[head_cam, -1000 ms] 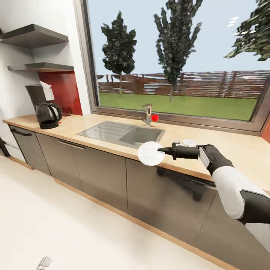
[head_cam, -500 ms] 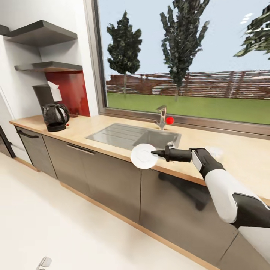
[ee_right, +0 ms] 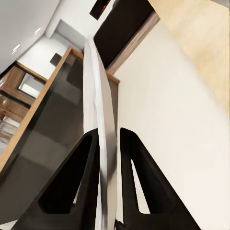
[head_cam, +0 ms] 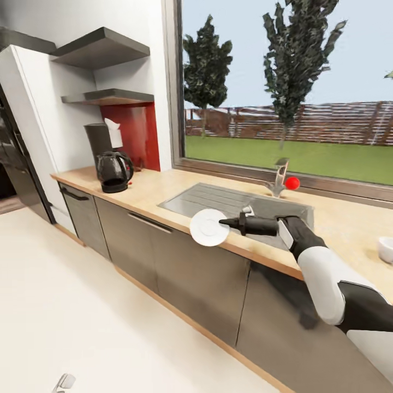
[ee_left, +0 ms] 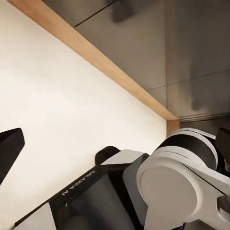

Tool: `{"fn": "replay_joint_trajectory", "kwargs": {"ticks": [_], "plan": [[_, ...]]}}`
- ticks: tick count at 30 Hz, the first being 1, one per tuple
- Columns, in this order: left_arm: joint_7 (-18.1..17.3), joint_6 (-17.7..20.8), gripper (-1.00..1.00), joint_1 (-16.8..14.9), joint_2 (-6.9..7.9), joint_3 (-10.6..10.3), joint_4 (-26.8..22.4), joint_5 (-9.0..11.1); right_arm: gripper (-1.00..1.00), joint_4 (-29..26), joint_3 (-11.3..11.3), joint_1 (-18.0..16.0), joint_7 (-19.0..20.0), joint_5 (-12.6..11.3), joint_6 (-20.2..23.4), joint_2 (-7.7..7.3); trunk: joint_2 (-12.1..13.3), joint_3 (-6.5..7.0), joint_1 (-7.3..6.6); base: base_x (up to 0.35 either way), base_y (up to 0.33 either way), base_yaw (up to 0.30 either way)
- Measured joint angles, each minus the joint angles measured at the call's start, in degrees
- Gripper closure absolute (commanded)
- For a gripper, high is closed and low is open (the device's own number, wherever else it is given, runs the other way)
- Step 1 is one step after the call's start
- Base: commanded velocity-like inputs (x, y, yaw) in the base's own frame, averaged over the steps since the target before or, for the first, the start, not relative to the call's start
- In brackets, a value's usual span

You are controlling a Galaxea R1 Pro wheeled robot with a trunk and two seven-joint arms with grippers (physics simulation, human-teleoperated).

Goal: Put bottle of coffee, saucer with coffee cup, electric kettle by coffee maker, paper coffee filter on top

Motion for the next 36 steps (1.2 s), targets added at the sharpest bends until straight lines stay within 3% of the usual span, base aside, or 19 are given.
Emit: {"fn": "replay_joint_trajectory", "kwargs": {"ticks": [36], "plan": [[0.0,0.0,-1.0,0.0,0.0,0.0,0.01,0.0,1.0,0.02,-0.04,0.0,-0.05,0.0,-0.18,0.0,0.0,0.0,0.0,0.265,0.247,0.272]]}}
